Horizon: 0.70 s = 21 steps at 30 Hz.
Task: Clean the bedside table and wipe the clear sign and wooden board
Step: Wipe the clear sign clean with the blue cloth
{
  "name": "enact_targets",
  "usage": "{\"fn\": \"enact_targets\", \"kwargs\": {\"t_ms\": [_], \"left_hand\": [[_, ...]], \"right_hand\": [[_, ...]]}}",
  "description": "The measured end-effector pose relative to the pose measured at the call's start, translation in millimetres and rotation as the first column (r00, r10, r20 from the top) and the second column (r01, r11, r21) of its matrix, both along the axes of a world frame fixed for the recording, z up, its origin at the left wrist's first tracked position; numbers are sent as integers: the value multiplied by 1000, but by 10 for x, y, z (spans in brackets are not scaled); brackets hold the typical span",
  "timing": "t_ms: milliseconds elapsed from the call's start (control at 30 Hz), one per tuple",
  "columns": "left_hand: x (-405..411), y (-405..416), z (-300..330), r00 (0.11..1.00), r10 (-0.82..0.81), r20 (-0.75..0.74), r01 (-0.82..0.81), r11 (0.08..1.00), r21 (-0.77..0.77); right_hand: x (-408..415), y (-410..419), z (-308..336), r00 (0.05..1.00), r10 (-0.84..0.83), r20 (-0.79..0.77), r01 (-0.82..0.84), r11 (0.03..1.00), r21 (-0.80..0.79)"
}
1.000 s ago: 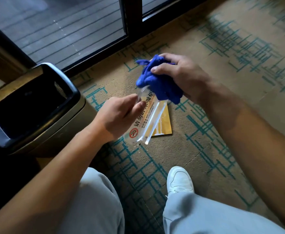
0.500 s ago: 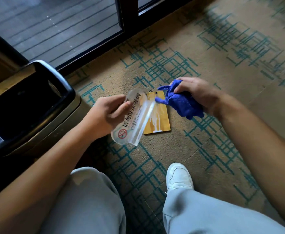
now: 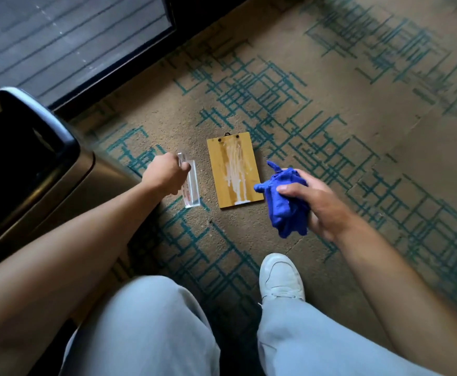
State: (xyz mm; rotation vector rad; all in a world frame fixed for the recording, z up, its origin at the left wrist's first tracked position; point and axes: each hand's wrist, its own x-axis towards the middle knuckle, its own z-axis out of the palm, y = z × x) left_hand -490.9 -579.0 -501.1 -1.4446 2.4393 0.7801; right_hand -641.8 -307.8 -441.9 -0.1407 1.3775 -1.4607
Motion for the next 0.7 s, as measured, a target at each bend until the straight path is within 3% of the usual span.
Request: {"fn": "enact_targets", "kwargs": {"t_ms": [200,433,600,700], "left_hand": [[-45,-19,-364,990,139,18,-140,989,42],[-96,-54,-671,964,259,54,-262,962,71],[-87,-51,-747,975,184,127,-180,983,-42],[-86,-74,-707,983,139,117,-102,954,-281]], "right_hand": [[37,272,-204,995,33,-93,-22,993,117],[-49,388,-331,994,-36,-99,47,992,115],[-78,342,-342,997,-51,-64,58,992,109],[-93,294,-341,996,-73,-60,78,993,87]]}}
